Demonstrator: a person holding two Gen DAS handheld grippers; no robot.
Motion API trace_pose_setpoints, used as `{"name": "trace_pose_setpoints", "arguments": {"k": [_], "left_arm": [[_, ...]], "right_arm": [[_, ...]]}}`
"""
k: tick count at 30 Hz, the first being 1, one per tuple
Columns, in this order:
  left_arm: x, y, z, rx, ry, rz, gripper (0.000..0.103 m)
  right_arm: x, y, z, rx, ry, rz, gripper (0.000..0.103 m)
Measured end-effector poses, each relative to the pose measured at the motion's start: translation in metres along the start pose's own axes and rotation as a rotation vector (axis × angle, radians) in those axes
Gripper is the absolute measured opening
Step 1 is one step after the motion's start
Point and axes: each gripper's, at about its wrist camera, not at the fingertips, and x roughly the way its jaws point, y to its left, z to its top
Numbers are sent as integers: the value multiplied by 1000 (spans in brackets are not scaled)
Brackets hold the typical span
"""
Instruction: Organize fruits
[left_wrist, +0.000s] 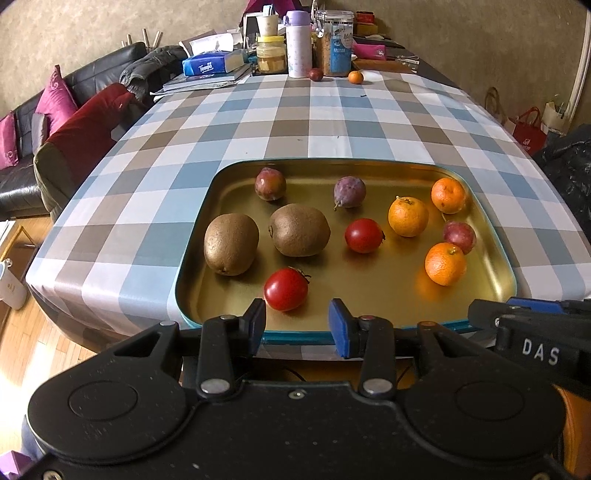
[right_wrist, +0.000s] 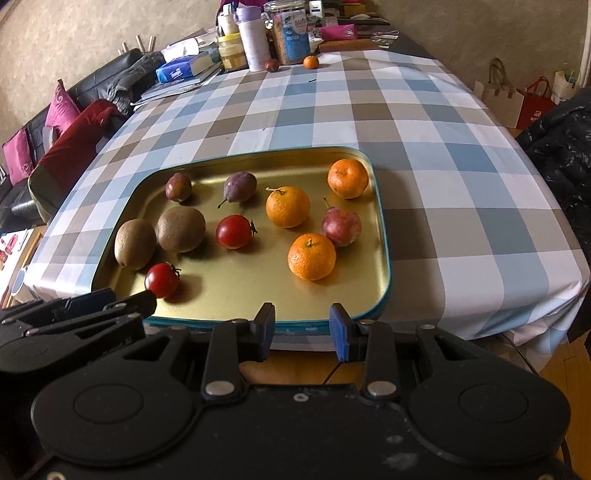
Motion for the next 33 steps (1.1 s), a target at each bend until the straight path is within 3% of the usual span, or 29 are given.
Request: {"name": "trace_pose_setpoints", "arguments": {"k": [33], "left_arm": [[4,-1,-3,2,37,-18,49]], "right_arm": [[8,-6,1,14,21,-20,36]]}}
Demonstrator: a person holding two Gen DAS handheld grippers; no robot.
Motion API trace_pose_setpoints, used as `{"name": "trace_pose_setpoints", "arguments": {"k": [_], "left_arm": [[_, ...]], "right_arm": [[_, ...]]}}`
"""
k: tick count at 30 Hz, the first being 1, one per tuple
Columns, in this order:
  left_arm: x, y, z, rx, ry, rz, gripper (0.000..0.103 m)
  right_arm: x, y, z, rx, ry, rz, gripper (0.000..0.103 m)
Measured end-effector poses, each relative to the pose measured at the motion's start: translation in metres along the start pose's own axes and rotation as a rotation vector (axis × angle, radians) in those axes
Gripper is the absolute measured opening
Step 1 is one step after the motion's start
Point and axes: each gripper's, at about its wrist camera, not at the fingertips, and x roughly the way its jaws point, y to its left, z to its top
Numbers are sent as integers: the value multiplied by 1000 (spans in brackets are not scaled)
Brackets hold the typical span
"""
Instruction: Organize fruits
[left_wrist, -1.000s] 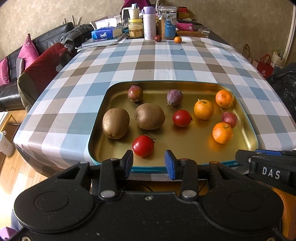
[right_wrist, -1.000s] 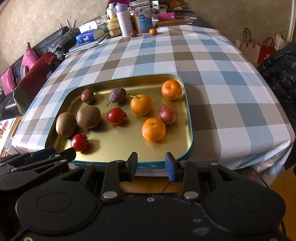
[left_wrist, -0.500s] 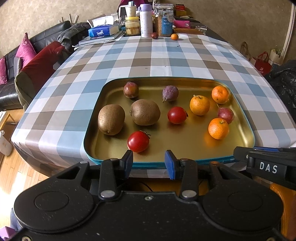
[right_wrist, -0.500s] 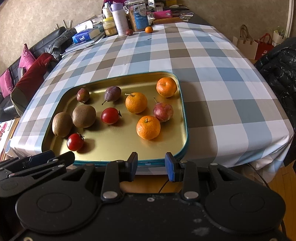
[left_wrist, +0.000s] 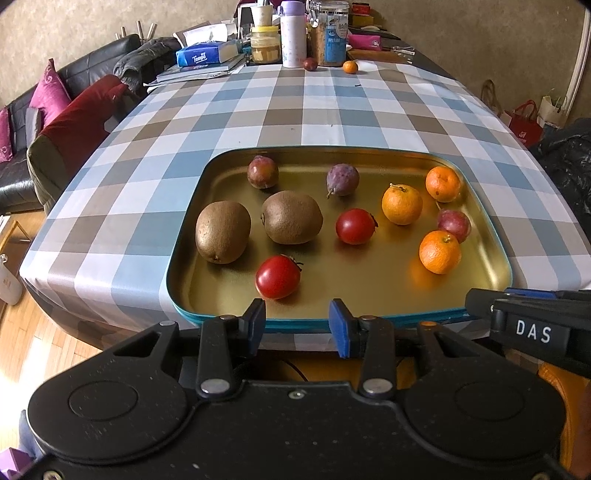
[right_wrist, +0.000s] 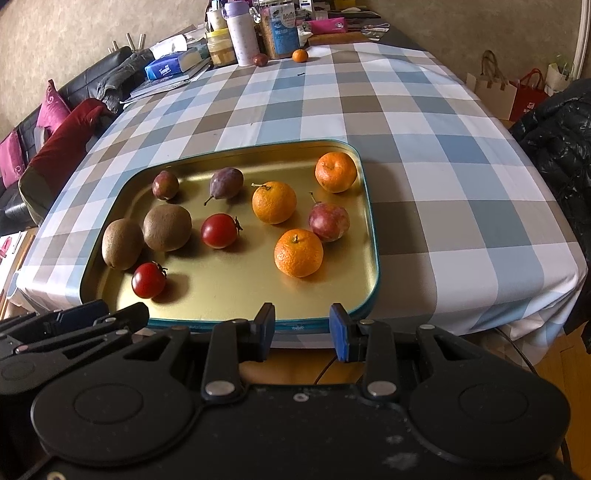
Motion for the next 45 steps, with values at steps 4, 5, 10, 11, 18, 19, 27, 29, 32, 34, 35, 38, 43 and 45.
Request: {"name": "trace_pose_setpoints", "arguments": {"k": [4,5,10,11,18,19,27,29,32,34,35,38,43,45], "left_arm": [[1,1,1,1,4,1,49],[1,1,1,1,6,0,49],[4,1,2,3,22,-12,49],[4,1,3,3,24,-13,49],[6,-1,4,11,34,-16,49],[6,-1,5,13,36,-15,49],[7,2,13,17,59,-22,49],[7,2,14,20,60,-21,49],[9,3,19,23,73,-29,49],[10,3,23,23,87,-36,49],[11,3,25,23,93,-38,49],[13,3,30,27,108,-36,49],[18,5,39,35,146,-51,49],[21,6,43,36,167,-64,49]], "right_arm": [[2,2,1,-4,6,-3,36],[2,2,1,-5,8,-3,36],[5,3,3,-6,17,-5,36],[5,2,3,-6,19,-5,36],[8,1,6,-5,25,-4,36],[8,1,6,-4,25,-5,36],[12,-2,15,-1,44,-6,36],[13,-3,18,2,49,-7,36],[15,-4,23,9,59,-6,36],[17,-5,27,12,68,-3,36],[19,-6,29,13,72,-3,36],[22,-8,35,16,83,-3,36],[31,-11,46,25,122,0,36],[35,-14,49,29,143,1,36]]}}
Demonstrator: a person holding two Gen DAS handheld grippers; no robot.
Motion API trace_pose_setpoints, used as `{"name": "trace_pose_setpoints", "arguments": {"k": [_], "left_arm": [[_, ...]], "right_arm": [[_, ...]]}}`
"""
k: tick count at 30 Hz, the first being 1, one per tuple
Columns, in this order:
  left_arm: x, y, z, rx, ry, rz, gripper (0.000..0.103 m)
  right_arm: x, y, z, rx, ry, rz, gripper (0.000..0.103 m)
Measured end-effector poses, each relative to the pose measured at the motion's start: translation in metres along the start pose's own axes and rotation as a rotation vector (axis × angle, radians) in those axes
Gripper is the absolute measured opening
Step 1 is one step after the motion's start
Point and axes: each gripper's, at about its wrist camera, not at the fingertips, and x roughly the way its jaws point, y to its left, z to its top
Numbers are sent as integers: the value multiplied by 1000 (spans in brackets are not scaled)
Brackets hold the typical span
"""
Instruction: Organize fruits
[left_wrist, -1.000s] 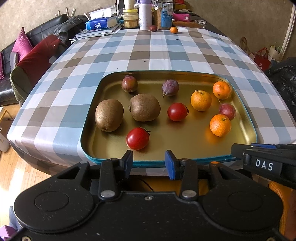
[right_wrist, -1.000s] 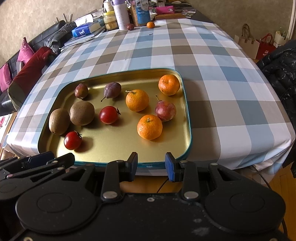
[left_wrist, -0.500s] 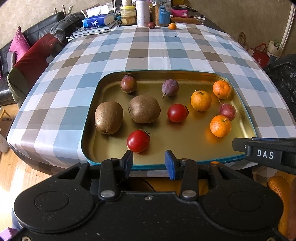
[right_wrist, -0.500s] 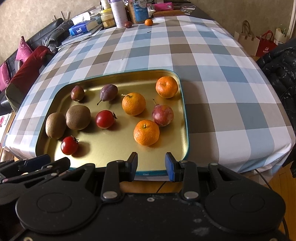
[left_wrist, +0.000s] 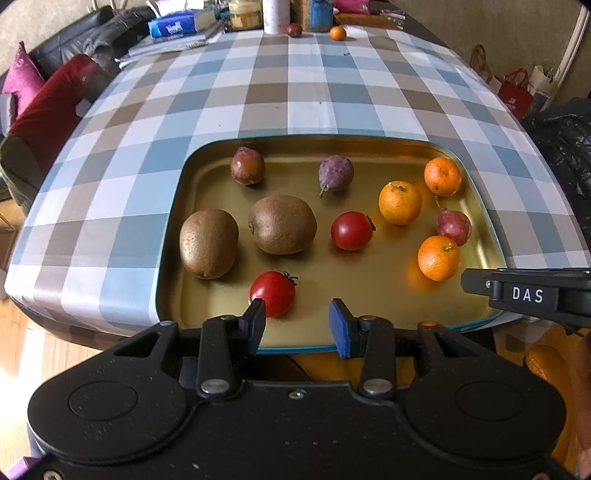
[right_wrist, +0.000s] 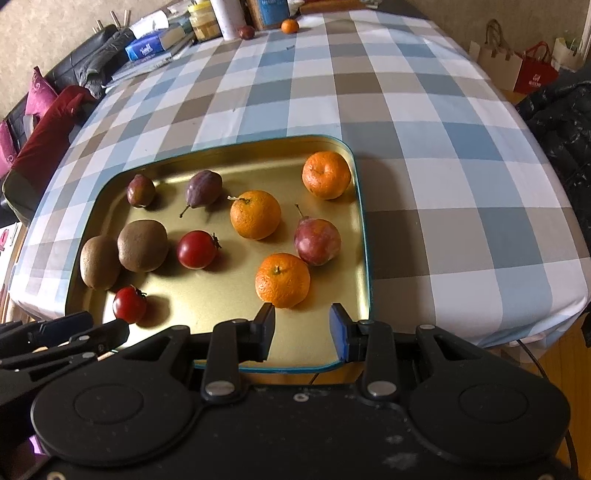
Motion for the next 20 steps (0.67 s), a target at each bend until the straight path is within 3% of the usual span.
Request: {"name": "trace_pose_setpoints", "arguments": {"k": [10,20], "left_arm": [[9,5,21,34,73,-8,49],[21,8,36,74,155,-41,49]], "right_arm": [[4,-5,23,3,53,-5,36],[15,-3,46,-16,164,56,36]]}}
